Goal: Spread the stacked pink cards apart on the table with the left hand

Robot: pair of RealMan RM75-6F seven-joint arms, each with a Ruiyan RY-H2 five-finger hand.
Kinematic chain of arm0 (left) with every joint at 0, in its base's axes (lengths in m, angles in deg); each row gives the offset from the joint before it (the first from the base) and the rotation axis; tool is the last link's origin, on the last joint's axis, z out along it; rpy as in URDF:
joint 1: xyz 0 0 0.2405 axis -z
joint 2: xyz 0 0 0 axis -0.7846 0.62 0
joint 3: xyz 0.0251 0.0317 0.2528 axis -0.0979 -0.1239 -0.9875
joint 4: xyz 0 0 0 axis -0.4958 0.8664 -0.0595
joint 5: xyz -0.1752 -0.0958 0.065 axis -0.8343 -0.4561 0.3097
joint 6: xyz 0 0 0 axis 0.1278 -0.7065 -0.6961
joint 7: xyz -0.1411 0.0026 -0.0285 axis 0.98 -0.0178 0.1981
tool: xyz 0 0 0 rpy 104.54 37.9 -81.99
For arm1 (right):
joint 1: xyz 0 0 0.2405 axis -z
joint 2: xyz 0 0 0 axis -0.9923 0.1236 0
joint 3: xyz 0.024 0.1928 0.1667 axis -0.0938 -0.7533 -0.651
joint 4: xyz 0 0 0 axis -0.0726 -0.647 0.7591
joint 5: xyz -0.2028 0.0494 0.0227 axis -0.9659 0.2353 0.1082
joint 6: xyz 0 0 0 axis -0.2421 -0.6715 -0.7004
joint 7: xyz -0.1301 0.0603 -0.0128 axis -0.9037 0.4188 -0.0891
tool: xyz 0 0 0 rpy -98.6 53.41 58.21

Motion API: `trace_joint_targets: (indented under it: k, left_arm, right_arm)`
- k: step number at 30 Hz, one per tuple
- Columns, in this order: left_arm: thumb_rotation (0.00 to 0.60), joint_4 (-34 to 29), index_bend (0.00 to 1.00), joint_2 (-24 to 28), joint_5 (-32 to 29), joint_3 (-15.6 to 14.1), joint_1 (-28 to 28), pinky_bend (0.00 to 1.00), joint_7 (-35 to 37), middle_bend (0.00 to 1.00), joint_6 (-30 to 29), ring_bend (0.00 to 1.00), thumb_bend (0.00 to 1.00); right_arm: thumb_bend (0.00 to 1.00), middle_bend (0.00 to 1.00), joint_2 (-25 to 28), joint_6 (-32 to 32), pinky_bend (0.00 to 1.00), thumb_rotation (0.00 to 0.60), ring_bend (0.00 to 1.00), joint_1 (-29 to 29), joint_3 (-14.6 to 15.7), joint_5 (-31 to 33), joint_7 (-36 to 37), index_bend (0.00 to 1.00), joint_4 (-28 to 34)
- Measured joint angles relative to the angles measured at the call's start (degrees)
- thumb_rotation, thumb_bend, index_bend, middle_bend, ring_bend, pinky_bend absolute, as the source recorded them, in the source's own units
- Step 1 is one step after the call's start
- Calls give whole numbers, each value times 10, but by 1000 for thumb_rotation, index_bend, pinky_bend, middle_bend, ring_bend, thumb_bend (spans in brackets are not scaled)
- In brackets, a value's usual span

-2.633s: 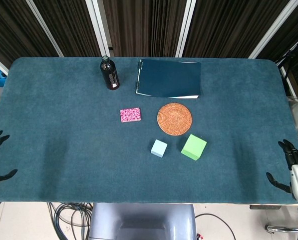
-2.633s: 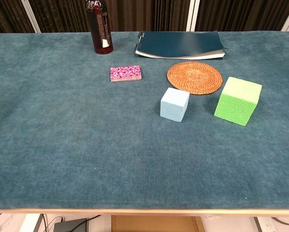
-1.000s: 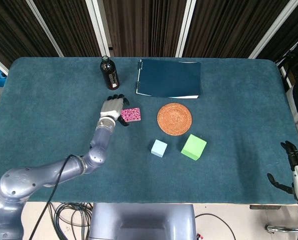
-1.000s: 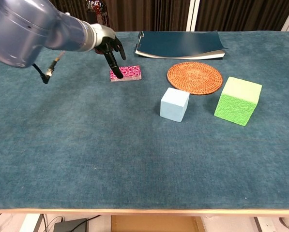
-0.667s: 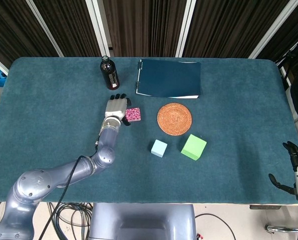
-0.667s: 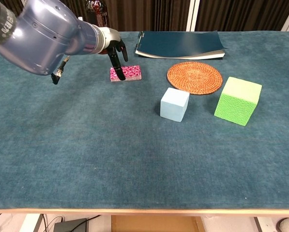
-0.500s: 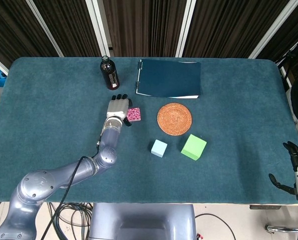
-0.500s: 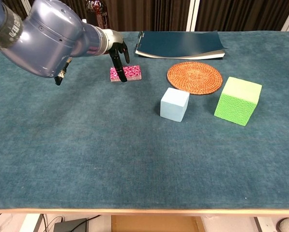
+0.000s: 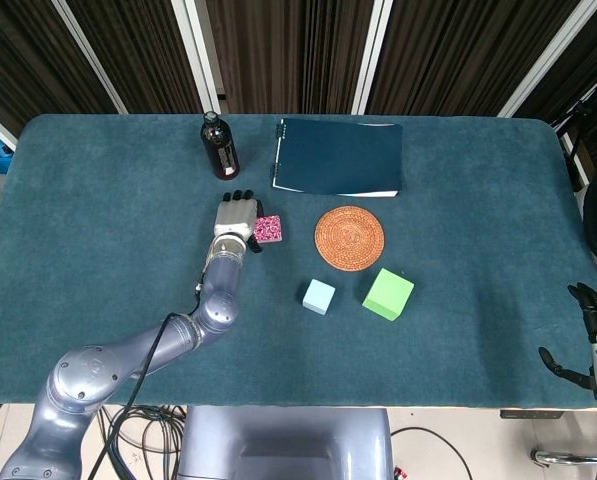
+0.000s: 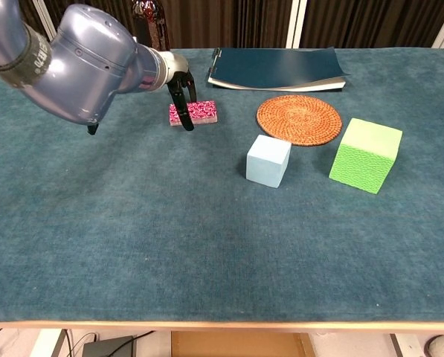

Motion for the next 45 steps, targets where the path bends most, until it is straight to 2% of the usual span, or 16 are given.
trace_joint_targets:
  k: [45]
  left_arm:
    - [600, 72, 470, -42, 0, 72, 5, 0, -74, 158, 15, 33, 242]
  right_arm:
    - [241, 50, 2, -11, 170, 600, 129, -1, -3, 12, 8, 79, 8]
